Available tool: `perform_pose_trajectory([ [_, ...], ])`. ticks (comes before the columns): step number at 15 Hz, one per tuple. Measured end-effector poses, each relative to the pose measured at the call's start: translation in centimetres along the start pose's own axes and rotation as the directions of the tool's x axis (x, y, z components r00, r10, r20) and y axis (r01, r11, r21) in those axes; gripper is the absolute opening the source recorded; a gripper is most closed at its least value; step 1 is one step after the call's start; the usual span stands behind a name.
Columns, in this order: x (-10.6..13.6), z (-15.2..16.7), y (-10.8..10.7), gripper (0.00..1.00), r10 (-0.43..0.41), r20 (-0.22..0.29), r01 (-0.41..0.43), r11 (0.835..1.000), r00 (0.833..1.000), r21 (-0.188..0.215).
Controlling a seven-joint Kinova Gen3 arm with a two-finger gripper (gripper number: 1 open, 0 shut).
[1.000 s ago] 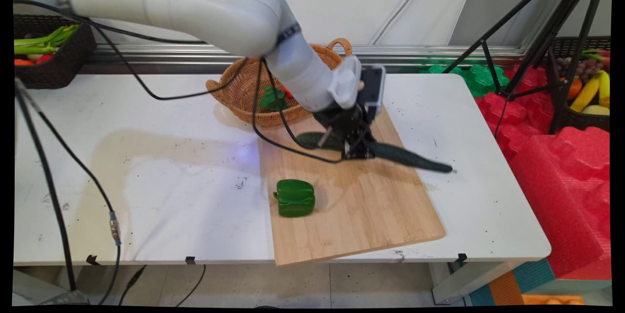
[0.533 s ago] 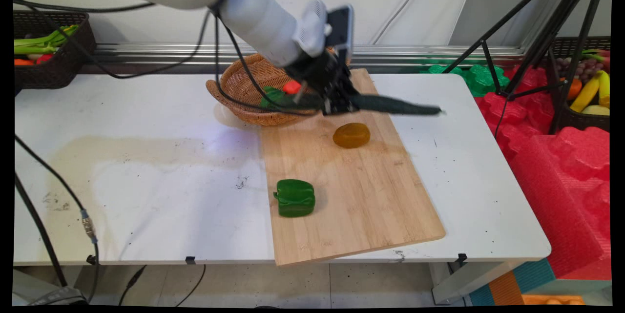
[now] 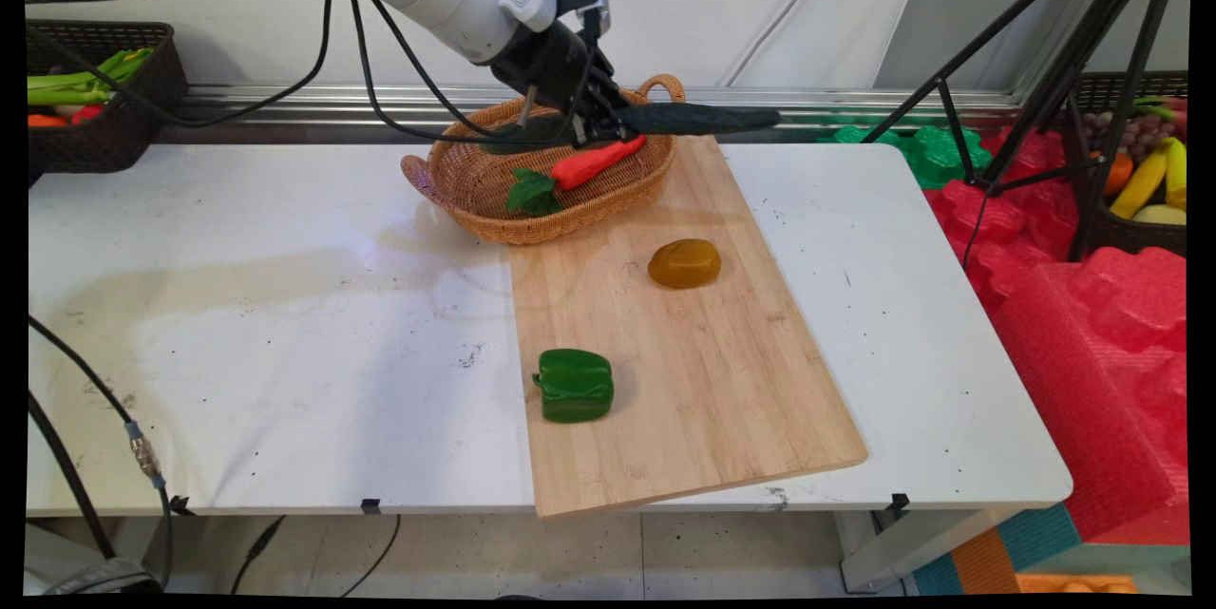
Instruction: Place the picked object in the vegetable basket
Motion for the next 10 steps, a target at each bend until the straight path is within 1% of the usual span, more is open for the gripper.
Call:
perform_pose_trajectory([
  [3, -1.6, 0.9, -1.2, 0.00, -0.026, 0.007, 0.026, 1.000, 1.000, -0.007],
  [10, -6.1, 4.6, -2.7, 0.00, -0.110, 0.031, 0.112, 0.992, 0.993, -0.062],
])
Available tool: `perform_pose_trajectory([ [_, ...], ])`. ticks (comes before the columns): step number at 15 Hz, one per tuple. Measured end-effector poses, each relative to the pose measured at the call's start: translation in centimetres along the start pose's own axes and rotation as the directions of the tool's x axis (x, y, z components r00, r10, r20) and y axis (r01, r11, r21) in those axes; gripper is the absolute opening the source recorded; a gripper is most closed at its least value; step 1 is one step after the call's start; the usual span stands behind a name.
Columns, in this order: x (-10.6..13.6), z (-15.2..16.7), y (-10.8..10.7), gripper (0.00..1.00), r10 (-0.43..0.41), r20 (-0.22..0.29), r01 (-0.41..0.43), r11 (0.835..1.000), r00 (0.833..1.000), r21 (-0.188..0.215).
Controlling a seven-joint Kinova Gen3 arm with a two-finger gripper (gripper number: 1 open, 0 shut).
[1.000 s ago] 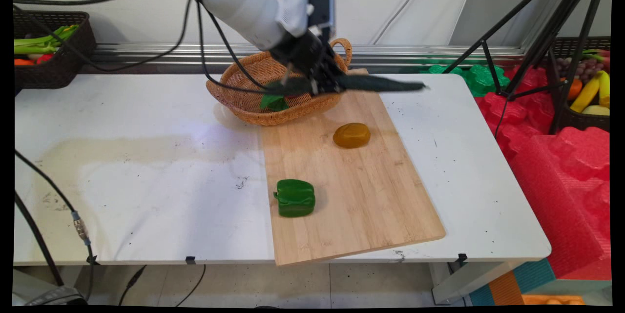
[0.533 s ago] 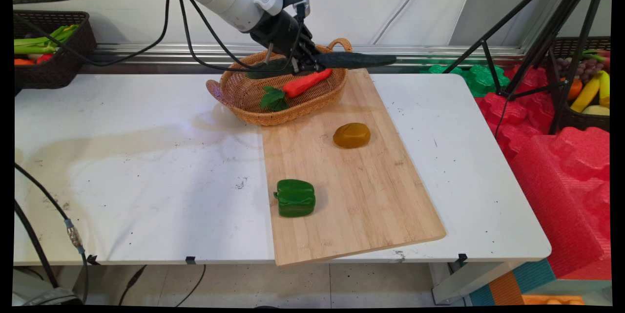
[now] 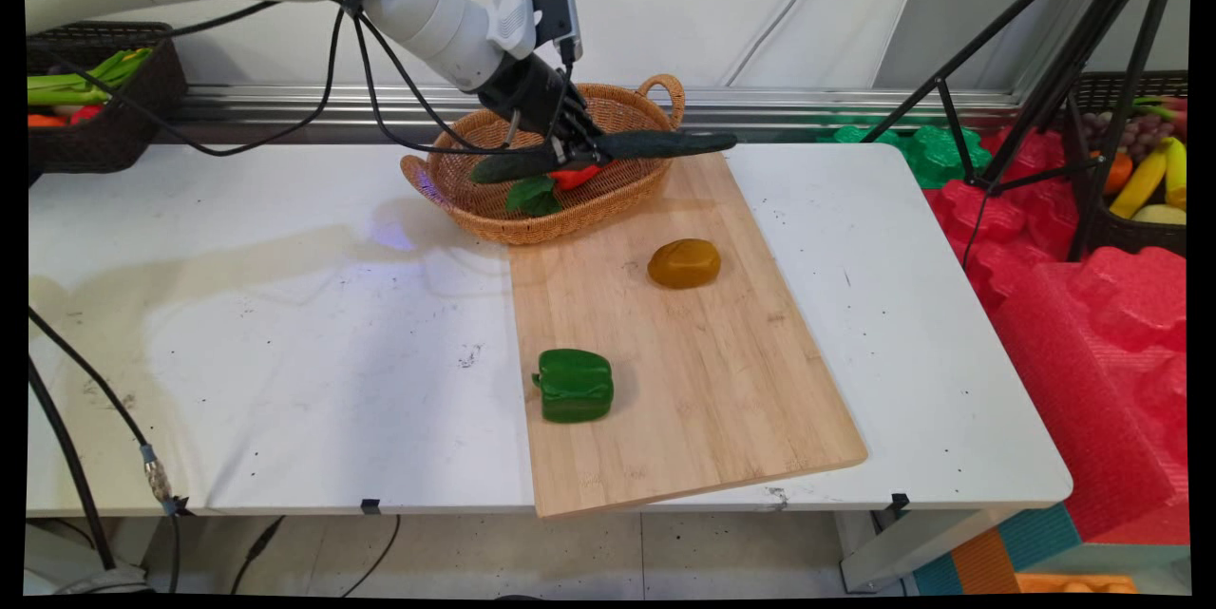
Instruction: Place the picked object in the vegetable basket
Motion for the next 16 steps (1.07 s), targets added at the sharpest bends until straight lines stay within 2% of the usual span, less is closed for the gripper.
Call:
perform_pose_trajectory([
  [10, -3.1, 2.1, -1.5, 0.00, -0.082, -0.002, 0.082, 0.996, 0.997, -0.037],
  [11, -3.2, 2.2, -1.5, 1.00, -0.087, -0.002, 0.087, 0.995, 0.996, -0.038],
  [16, -3.7, 2.0, -1.7, 1.00, -0.108, -0.008, 0.108, 0.994, 0.994, -0.030],
])
